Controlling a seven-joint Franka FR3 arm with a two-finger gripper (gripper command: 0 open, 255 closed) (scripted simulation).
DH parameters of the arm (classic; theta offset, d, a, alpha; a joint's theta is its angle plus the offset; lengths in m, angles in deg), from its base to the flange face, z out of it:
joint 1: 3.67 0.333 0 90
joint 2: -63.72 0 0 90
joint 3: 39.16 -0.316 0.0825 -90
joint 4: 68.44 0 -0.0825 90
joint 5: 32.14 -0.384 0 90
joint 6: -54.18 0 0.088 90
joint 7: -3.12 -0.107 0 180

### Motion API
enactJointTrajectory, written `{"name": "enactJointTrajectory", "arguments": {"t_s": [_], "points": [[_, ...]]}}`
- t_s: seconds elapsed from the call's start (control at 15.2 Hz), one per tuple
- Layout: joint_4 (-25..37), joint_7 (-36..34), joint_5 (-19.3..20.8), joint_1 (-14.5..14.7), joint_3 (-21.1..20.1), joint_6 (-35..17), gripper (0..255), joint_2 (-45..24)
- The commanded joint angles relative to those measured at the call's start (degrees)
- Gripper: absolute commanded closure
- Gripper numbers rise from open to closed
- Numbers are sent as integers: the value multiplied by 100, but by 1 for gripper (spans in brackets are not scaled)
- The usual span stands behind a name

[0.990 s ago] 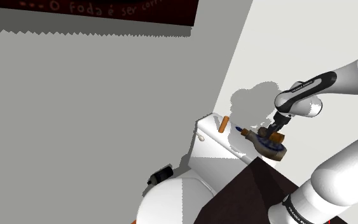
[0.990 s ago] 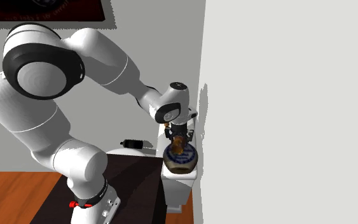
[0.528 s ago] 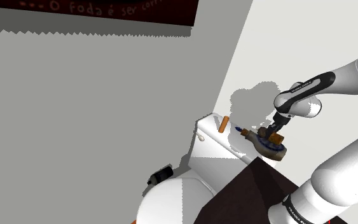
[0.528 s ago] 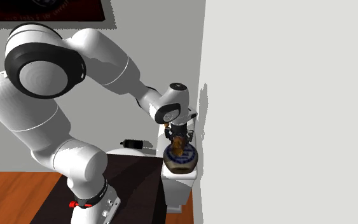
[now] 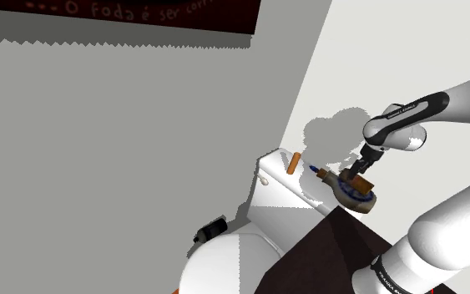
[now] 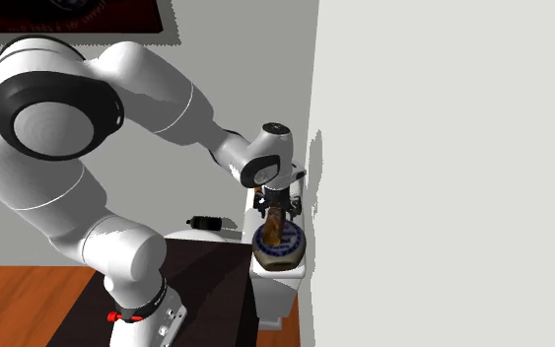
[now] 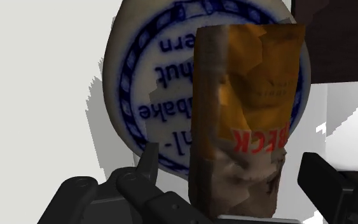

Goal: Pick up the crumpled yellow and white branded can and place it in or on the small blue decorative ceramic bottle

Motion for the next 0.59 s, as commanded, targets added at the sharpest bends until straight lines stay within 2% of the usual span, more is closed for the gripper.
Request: {"name": "enactJointTrajectory", "arguments": {"t_s": [0.0, 0.07, 0.53], "points": [[102, -190, 256, -72, -75, 435, 0, 365], [151, -255, 338, -103, -117, 627, 0, 520], [151, -252, 333, -115, -130, 626, 0, 518]]}}
